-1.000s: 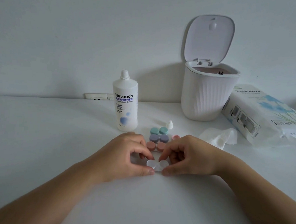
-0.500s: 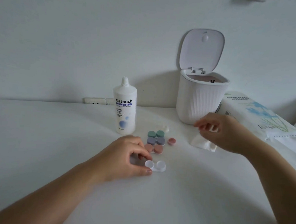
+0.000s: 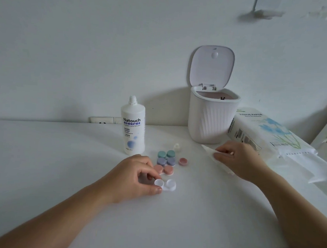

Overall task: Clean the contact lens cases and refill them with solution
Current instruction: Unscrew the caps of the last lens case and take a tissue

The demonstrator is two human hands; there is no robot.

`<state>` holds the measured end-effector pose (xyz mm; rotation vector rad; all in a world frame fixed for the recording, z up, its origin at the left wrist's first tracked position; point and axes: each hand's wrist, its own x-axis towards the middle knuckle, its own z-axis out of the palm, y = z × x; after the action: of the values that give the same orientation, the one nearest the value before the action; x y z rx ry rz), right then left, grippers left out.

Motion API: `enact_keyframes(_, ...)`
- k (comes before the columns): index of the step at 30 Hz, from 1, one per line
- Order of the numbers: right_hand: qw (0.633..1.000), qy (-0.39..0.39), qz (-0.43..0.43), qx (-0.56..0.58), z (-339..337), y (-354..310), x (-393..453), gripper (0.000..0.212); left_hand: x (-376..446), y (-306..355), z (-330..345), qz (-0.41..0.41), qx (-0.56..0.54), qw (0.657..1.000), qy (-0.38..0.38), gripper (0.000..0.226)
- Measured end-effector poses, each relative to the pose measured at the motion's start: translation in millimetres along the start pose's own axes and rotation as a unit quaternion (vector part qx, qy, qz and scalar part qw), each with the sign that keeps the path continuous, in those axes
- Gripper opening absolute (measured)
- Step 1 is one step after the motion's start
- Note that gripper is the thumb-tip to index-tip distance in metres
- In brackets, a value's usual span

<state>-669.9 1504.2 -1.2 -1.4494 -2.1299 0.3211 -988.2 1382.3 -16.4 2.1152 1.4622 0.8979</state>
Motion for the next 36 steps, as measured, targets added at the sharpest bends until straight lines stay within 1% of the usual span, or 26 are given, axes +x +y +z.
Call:
enact_keyframes(3,0.990,0.032,0.037,0.131,6.6,-0.6,-5.6,0.013,1.4,0.9,-0.6,-0.017,-0.021,1.000,0.016,0.022)
enact_keyframes(6,0.965,0.030,0.070,0.252,8.5,1.3,-9.7,0.006,4.4,2.7,-2.5,-0.026,-0.040,0.999,0.018,0.026)
enact_keyframes(9,0.932,0.014,0.087,0.351,7.1,0.8,-11.2,0.017,8.1,4.9,-6.7,-0.033,-0.037,0.999,0.011,0.021)
enact_keyframes(13,0.895,0.029,0.100,0.434,6.2,0.0,-10.3,0.019,16.3,12.4,-13.0,-0.029,-0.048,0.998,0.012,0.020)
enact_keyframes(16,0.875,0.017,0.111,0.471,6.0,0.7,-10.2,0.025,27.4,20.9,-17.6,-0.016,-0.034,0.999,0.006,0.026)
enact_keyframes(18,0.868,0.019,0.118,0.482,5.3,2.1,-9.4,0.027,36.8,28.5,-19.8,-0.038,-0.066,0.997,-0.003,0.027)
enact_keyframes(20,0.868,0.027,0.118,0.482,5.2,4.5,-7.7,0.026,47.5,37.5,-23.1,-0.073,-0.096,0.993,-0.003,0.032)
enact_keyframes(22,0.862,0.034,0.115,0.492,5.2,6.8,-6.2,0.027,59.4,44.5,-27.1,-0.076,-0.070,0.995,0.009,0.036)
enact_keyframes(24,0.858,0.034,0.116,0.499,5.6,8.2,-5.4,0.027,72.5,51.5,-30.7,-0.048,-0.037,0.998,0.021,0.027)
enact_keyframes(26,0.861,0.032,0.120,0.494,6.2,8.1,-5.6,0.025,86.1,58.6,-35.1,-0.035,-0.038,0.998,0.036,0.016)
enact_keyframes(29,0.864,0.026,0.118,0.488,8.3,7.9,-5.9,0.025,108.3,72.4,-44.6,-0.039,-0.091,0.994,0.057,0.017)
enact_keyframes(30,0.864,0.026,0.118,0.488,8.8,8.0,-5.7,0.025,116.9,76.5,-48.8,-0.039,-0.093,0.992,0.069,0.017)
enact_keyframes(32,0.862,0.028,0.120,0.491,9.1,8.5,-5.4,0.025,134.9,84.3,-57.9,-0.032,-0.085,0.992,0.087,0.015)
enact_keyframes(36,0.860,0.036,0.123,0.493,9.5,9.4,-5.0,0.021,172.0,98.3,-69.7,-0.027,-0.060,0.994,0.085,0.013)
